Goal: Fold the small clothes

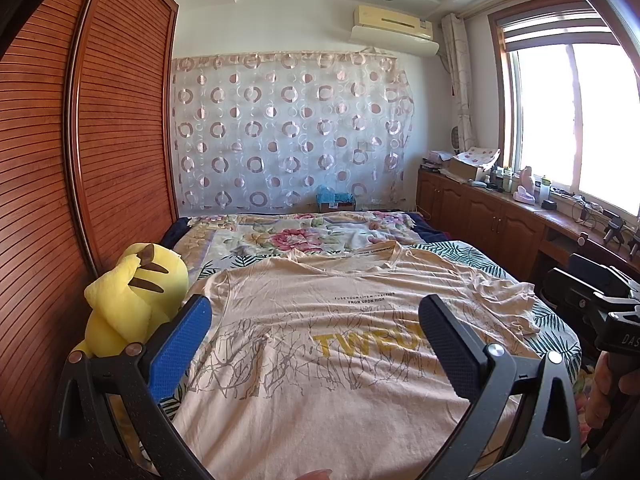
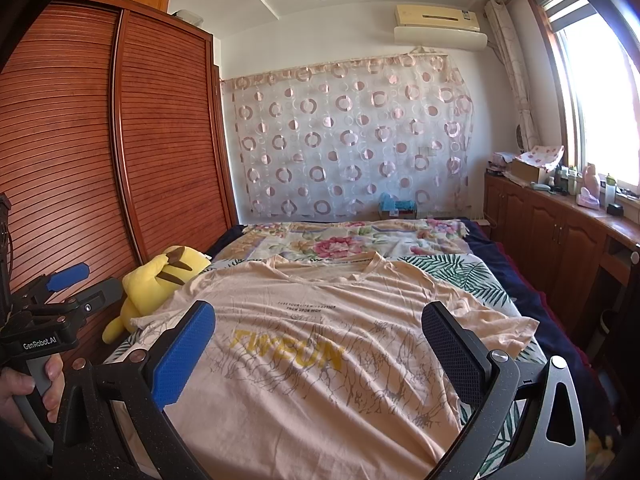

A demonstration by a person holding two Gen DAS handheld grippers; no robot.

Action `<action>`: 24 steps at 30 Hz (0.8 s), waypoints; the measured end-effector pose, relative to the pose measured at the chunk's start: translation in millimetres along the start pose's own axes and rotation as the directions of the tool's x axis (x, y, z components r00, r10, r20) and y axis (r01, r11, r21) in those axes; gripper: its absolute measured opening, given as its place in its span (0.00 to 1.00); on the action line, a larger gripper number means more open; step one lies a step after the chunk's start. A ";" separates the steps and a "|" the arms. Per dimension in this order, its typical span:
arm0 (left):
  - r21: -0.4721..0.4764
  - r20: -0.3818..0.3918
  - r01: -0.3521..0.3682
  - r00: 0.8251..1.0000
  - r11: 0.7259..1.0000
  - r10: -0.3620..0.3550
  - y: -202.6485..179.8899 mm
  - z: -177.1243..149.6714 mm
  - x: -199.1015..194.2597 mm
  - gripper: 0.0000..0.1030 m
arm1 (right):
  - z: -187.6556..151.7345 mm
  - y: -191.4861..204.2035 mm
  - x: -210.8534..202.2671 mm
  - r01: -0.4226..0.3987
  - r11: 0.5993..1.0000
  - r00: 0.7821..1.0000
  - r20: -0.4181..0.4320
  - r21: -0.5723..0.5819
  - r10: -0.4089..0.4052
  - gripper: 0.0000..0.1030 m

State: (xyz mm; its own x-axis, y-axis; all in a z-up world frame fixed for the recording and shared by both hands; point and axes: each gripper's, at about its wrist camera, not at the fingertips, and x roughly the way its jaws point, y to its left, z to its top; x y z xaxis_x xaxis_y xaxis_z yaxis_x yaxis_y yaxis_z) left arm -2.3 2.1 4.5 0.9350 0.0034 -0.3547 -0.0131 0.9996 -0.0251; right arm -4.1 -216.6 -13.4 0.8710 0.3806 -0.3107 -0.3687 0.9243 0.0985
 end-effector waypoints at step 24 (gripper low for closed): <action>0.003 0.002 -0.001 1.000 1.000 0.001 -1.3 1.3 2.6 1.00 | 1.7 1.2 -1.5 -0.003 1.000 1.000 0.001 -0.001 0.003 1.00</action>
State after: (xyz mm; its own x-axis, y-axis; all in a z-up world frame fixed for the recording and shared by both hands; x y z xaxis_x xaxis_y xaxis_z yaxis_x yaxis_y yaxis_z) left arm 0.6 0.9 4.8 0.9357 0.0048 -0.3528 -0.0134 0.9997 -0.0218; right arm -5.3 -216.0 -11.3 0.8704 0.3831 -0.3093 -0.3714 0.9232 0.0982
